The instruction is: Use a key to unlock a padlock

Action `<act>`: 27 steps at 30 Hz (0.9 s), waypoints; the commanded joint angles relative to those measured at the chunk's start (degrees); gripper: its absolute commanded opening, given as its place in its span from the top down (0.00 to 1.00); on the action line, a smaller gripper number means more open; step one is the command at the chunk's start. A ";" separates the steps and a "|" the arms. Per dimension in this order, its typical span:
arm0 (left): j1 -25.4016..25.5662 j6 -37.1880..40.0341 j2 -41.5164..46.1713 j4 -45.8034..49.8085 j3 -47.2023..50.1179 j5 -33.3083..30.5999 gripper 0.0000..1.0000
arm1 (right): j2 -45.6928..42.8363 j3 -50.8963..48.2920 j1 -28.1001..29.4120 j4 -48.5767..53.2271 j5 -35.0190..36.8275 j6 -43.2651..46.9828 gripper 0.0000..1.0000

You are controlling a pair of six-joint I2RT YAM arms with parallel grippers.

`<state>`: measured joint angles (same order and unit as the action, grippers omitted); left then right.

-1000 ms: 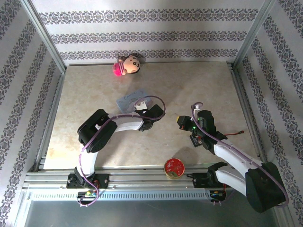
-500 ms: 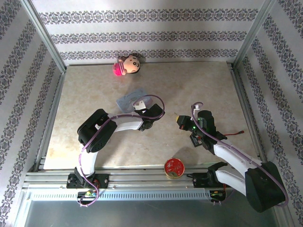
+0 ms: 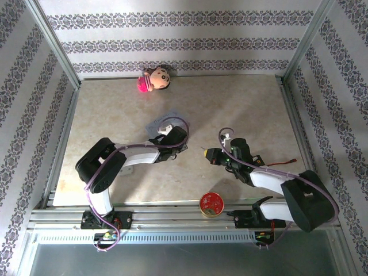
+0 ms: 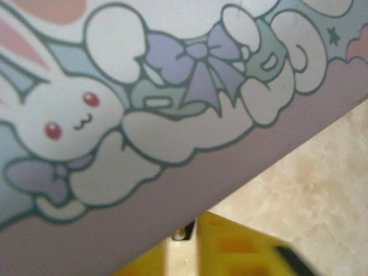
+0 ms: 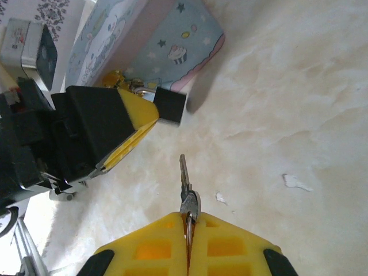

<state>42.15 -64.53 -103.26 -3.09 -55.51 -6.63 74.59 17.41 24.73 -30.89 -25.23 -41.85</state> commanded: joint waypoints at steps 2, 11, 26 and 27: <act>-1.19 0.73 2.25 -4.91 0.78 5.64 0.88 | 3.87 1.92 1.52 -6.34 -1.74 -0.87 1.00; -0.52 -0.22 -1.58 6.32 -6.05 -0.31 0.23 | 1.55 3.68 0.80 -1.34 0.35 1.05 1.00; -0.21 -5.41 -3.69 26.44 -11.28 -20.32 0.27 | -4.38 3.20 -3.02 3.57 0.28 0.89 1.00; -0.23 -5.93 -3.56 26.87 -10.92 -20.49 0.27 | -4.32 3.31 -3.02 3.40 0.10 0.93 1.00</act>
<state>42.00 -68.47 -107.15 17.50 -66.50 -21.93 70.85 19.73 22.22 -27.79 -25.32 -41.80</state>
